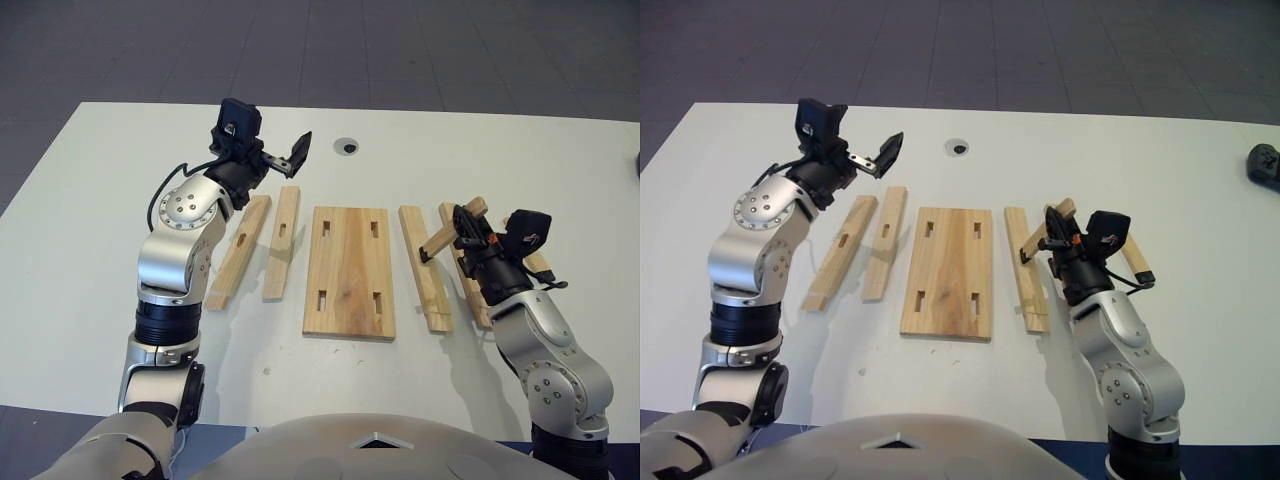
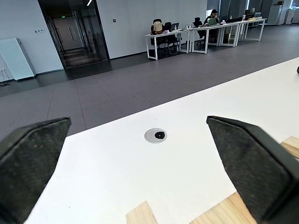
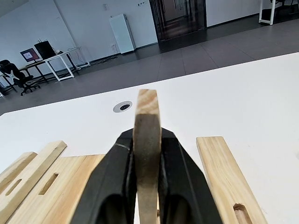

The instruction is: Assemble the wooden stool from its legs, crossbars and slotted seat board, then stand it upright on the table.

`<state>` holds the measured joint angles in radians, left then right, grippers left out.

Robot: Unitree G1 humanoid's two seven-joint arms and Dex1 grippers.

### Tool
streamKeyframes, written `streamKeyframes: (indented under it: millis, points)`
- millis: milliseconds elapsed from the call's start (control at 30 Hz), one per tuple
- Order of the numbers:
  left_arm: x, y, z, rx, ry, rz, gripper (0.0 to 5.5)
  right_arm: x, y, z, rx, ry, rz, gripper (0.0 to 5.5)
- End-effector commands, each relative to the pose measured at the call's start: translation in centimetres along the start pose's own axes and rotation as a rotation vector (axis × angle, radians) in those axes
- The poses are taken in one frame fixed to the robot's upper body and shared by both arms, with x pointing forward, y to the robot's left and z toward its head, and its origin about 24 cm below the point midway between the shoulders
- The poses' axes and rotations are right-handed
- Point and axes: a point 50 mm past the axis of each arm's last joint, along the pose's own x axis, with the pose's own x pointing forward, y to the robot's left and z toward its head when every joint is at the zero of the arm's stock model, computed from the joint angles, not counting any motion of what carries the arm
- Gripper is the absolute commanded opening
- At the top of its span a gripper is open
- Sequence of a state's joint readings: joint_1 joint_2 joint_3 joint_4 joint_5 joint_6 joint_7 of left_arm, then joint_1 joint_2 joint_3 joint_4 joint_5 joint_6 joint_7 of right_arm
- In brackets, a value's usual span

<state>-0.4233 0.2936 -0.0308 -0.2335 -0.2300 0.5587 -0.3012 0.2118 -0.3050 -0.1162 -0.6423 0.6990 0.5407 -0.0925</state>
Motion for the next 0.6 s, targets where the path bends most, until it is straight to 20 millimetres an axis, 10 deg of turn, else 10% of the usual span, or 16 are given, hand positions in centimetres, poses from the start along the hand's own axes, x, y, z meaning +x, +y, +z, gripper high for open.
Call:
streamKeyframes:
  millis: [33, 600]
  points:
    - [-0.2, -0.2, -0.2, 0.008, 0.013, -0.007, 5.4, 0.1, -0.3, -0.4, -0.01, 0.002, -0.011, 0.41]
    - [-0.3, -0.4, -0.5, 0.01, 0.02, -0.009, 5.4, 0.2, -0.3, -1.2, -0.078, 0.04, 0.007, 0.41]
